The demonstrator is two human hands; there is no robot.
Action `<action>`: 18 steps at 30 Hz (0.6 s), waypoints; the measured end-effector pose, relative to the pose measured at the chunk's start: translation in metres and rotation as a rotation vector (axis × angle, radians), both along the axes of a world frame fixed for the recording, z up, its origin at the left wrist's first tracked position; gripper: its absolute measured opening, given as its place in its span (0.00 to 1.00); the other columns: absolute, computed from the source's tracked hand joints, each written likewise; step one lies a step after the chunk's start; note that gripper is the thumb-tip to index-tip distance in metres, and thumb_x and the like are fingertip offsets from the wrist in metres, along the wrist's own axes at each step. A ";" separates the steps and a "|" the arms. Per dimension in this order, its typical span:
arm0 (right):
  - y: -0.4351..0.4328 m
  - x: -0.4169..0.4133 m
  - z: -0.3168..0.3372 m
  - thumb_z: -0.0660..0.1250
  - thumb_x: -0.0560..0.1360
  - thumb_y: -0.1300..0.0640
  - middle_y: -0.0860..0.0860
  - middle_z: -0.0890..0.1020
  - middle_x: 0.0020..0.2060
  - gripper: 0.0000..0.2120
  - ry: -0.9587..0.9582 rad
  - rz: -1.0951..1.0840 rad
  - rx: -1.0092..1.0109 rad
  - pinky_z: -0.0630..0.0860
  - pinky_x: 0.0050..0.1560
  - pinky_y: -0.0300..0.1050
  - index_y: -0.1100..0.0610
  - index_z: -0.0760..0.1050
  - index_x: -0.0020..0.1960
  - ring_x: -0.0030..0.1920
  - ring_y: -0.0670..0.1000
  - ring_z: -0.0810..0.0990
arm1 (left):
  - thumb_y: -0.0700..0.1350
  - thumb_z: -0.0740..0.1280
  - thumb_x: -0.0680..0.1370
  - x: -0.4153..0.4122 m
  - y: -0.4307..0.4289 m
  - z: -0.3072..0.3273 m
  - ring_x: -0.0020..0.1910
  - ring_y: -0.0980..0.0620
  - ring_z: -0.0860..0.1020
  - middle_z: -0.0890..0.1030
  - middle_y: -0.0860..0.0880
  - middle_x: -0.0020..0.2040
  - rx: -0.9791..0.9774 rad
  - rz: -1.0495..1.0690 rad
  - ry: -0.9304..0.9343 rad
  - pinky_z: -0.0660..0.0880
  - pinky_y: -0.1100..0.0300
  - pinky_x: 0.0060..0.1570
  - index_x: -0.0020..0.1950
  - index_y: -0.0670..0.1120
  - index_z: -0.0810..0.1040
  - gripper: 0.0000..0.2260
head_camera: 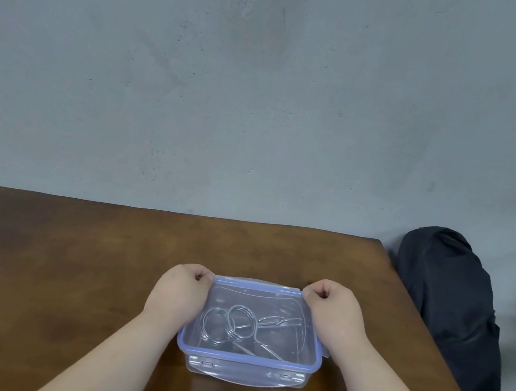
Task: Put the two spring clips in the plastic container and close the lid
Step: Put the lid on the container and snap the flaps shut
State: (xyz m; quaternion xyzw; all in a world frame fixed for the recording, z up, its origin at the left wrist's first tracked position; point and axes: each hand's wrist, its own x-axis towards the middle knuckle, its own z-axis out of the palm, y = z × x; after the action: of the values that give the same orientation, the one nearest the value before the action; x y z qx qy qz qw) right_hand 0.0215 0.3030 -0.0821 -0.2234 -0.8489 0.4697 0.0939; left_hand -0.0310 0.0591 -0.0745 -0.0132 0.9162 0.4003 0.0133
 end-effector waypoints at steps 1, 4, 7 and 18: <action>0.000 0.000 0.000 0.67 0.80 0.59 0.50 0.86 0.39 0.10 0.001 -0.003 -0.010 0.82 0.44 0.51 0.53 0.83 0.42 0.42 0.52 0.84 | 0.47 0.62 0.83 -0.001 0.000 0.000 0.40 0.57 0.80 0.85 0.54 0.42 0.001 0.001 -0.004 0.73 0.62 0.36 0.49 0.50 0.85 0.12; 0.002 -0.001 0.001 0.68 0.81 0.59 0.49 0.86 0.39 0.10 -0.001 0.003 -0.013 0.80 0.40 0.47 0.53 0.84 0.42 0.41 0.51 0.83 | 0.48 0.62 0.83 0.000 0.003 0.001 0.40 0.58 0.80 0.85 0.54 0.43 -0.027 -0.019 -0.006 0.73 0.61 0.37 0.50 0.50 0.84 0.11; 0.003 -0.001 0.002 0.67 0.81 0.58 0.50 0.87 0.39 0.11 -0.004 0.014 -0.007 0.81 0.38 0.47 0.53 0.84 0.43 0.41 0.53 0.84 | 0.48 0.62 0.84 -0.001 0.003 0.001 0.43 0.52 0.82 0.86 0.51 0.44 -0.029 -0.021 -0.009 0.76 0.58 0.42 0.49 0.50 0.85 0.12; 0.001 0.002 -0.005 0.67 0.82 0.56 0.51 0.86 0.39 0.10 0.028 0.024 -0.060 0.80 0.38 0.48 0.52 0.82 0.43 0.38 0.52 0.83 | 0.49 0.62 0.84 -0.005 0.004 -0.009 0.43 0.53 0.80 0.83 0.55 0.41 0.100 -0.011 -0.041 0.73 0.57 0.44 0.46 0.51 0.82 0.11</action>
State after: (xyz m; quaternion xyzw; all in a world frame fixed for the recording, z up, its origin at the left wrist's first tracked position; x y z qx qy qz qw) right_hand 0.0235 0.3042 -0.0872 -0.2092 -0.8357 0.4991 0.0934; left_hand -0.0365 0.0630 -0.0834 -0.0157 0.8947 0.4451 0.0348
